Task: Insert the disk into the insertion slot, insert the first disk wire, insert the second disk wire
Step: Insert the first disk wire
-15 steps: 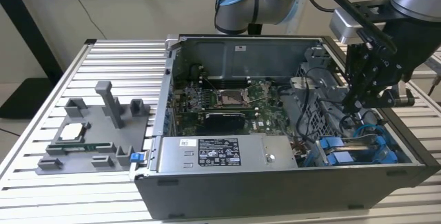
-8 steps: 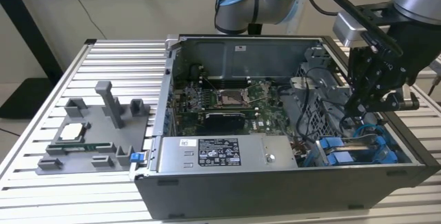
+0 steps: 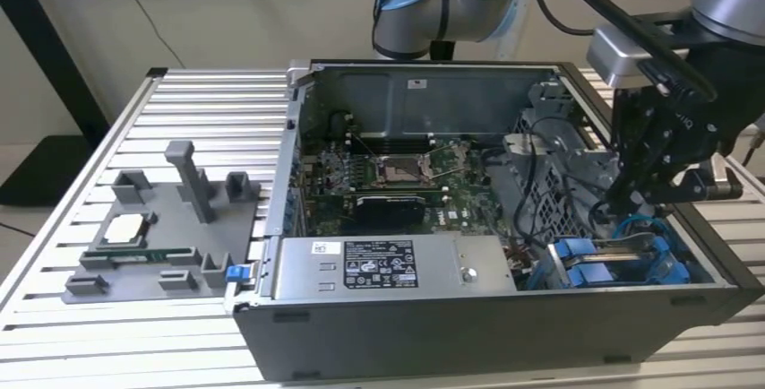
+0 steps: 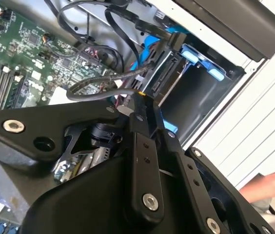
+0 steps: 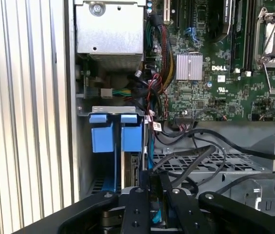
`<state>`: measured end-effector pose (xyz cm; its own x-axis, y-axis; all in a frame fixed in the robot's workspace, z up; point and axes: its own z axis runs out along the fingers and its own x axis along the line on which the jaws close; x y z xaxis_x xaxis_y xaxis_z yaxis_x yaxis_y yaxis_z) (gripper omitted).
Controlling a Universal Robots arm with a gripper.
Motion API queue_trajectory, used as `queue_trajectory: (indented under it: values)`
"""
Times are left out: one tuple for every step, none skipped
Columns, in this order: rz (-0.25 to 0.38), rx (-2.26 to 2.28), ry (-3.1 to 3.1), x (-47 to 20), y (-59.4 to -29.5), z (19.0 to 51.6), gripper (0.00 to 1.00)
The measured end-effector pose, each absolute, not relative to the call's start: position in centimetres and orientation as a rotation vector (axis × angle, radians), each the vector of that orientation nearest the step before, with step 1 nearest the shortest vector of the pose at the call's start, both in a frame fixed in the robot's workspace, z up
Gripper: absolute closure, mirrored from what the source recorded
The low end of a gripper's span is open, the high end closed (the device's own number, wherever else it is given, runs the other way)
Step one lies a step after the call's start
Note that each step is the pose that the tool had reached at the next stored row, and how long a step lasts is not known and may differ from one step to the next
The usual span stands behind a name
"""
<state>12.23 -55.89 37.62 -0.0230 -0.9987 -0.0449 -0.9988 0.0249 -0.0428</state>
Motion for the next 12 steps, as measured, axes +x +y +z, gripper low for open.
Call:
queue_trajectory:
  values:
    - [-0.003, -2.154, 2.206, 12.29, -55.92, 37.59, 1.0]
    - [-0.007, -2.156, 2.208, 12.34, -55.94, 37.55, 1.0]
    - [-0.008, -2.158, 2.21, 12.39, -55.95, 37.51, 1.0]
    - [-0.009, -2.16, 2.212, 12.43, -55.96, 37.48, 1.0]
    - [-0.01, -2.162, 2.214, 12.48, -55.96, 37.45, 1.0]
    - [-0.012, -2.165, 2.217, 12.55, -55.96, 37.41, 1.0]
    - [-0.012, -2.168, 2.22, 12.62, -55.96, 37.38, 1.0]
    - [-0.013, -2.17, 2.222, 12.68, -55.96, 37.35, 1.0]
    - [-0.013, -2.173, 2.225, 12.74, -55.96, 37.31, 1.0]
    - [-0.014, -2.176, 2.228, 12.8, -55.96, 37.27, 1.0]
    - [-0.014, -2.178, 2.23, 12.85, -55.96, 37.23, 1.0]
    - [-0.013, -2.18, 2.233, 12.89, -55.96, 37.19, 1.0]
